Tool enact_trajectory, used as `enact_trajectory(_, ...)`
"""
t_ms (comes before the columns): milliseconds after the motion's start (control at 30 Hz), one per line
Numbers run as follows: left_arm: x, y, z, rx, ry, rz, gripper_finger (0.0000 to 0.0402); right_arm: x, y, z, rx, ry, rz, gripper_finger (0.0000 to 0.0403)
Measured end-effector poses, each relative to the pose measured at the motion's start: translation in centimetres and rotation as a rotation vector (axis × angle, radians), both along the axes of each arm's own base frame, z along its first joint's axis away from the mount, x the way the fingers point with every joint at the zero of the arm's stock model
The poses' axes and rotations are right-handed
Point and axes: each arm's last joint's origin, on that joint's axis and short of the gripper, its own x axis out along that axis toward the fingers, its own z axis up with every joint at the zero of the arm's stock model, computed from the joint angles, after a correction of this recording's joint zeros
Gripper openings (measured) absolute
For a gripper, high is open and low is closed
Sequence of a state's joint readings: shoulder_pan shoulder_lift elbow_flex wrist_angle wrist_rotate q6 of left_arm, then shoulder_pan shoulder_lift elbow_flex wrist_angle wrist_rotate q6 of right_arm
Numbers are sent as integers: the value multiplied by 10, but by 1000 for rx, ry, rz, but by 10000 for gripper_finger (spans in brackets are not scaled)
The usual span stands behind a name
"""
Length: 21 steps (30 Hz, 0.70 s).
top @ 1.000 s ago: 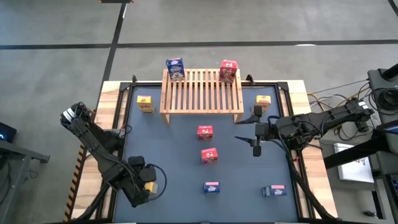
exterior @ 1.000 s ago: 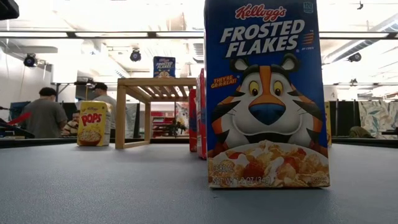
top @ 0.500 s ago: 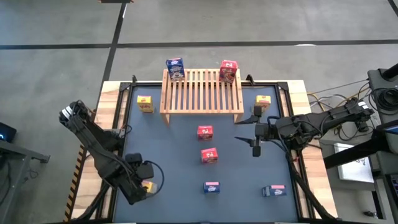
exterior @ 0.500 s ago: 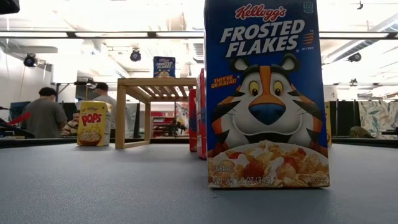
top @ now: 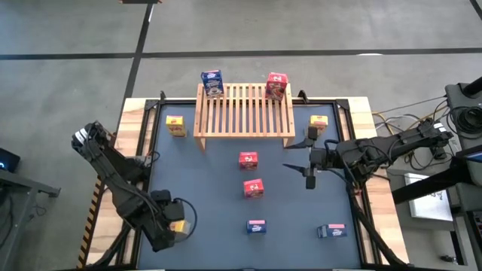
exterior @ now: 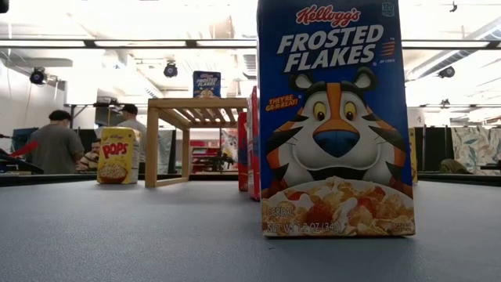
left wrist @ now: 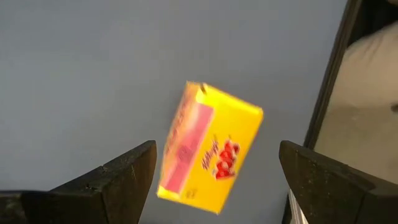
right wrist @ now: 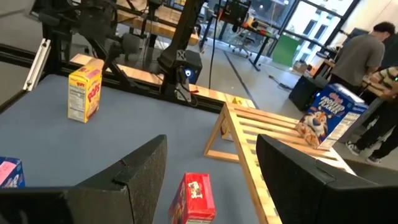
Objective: Stack cereal on shelf
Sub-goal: Put the bottom yellow cereal box on the shelf
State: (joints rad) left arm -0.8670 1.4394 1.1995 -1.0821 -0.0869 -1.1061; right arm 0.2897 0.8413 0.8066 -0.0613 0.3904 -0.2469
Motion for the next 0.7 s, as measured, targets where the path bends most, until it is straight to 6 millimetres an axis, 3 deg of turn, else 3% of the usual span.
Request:
enact_trajectory(433,0,-4,-30,117,119,-136,323,0,0,0,10,-8,-2,237)
enact_trajectory(700,-1,-2,-53,89,15,-92,304,0,0,0,24,-9,-4,237)
